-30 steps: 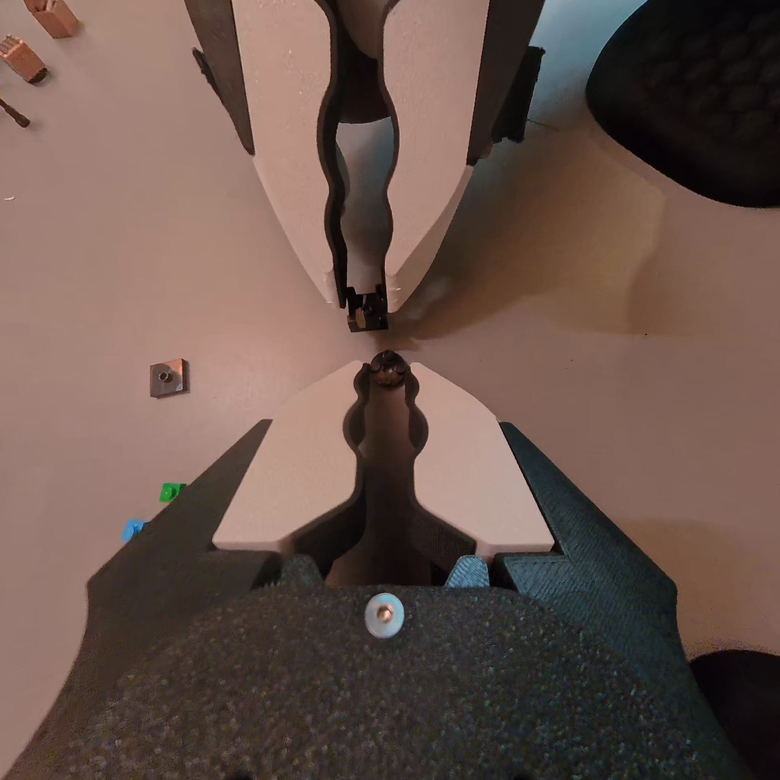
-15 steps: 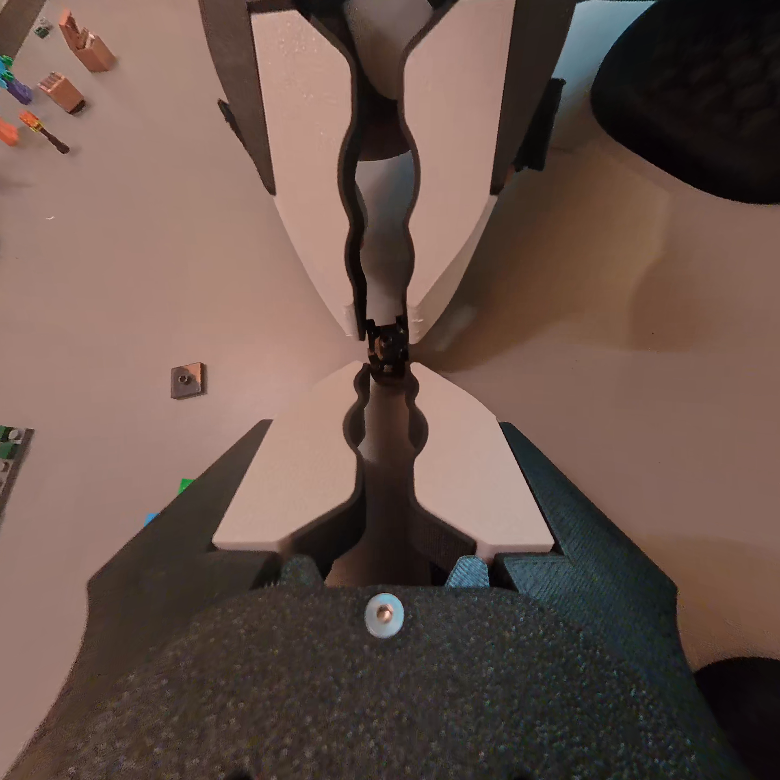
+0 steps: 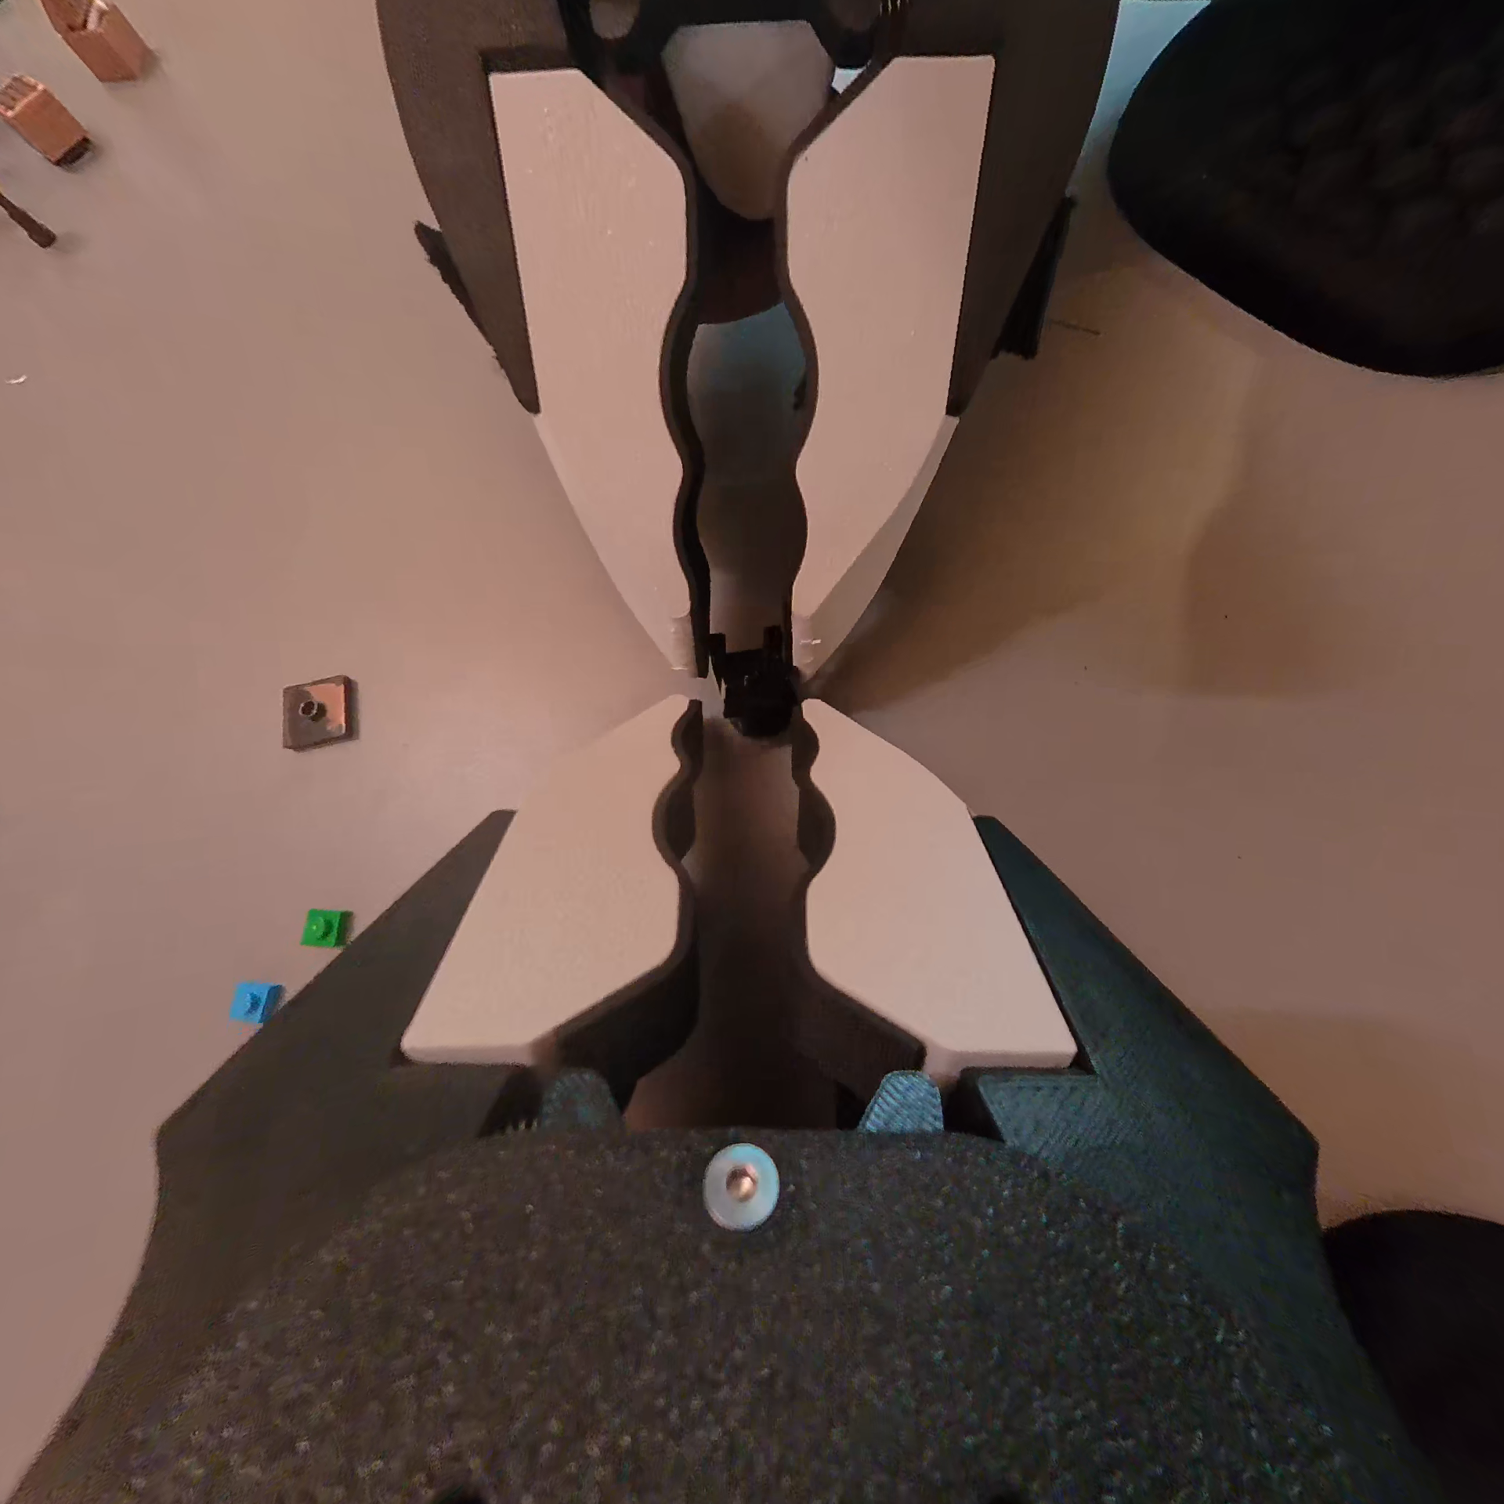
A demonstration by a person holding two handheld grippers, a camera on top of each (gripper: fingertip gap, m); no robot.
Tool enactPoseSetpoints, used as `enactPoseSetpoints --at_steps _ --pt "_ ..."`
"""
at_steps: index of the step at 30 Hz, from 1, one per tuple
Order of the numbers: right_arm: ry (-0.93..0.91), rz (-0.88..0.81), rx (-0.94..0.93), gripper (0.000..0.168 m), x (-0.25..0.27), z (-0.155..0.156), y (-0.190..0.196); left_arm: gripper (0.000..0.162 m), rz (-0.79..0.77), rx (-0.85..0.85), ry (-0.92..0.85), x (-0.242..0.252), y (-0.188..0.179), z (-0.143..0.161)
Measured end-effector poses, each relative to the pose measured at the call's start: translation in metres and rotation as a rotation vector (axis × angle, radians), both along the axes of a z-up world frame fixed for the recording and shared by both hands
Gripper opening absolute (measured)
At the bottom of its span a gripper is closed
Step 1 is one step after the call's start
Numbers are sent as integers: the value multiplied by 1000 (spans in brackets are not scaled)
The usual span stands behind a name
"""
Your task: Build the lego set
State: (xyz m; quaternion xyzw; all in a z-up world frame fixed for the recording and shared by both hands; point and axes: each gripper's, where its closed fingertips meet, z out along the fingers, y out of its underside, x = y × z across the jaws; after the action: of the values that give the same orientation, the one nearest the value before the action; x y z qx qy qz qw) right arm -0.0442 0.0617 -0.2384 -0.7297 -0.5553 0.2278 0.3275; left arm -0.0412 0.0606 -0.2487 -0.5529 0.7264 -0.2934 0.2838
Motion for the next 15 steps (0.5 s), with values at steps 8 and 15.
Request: enactPoseSetpoints --at_steps 8,15 --pt "-16 4 -13 17 -2 -4 0 23 -8 -17 9 -5 -2 0" --pt "-25 1 -19 17 -2 -5 1 22 -6 -15 8 -5 -2 0"
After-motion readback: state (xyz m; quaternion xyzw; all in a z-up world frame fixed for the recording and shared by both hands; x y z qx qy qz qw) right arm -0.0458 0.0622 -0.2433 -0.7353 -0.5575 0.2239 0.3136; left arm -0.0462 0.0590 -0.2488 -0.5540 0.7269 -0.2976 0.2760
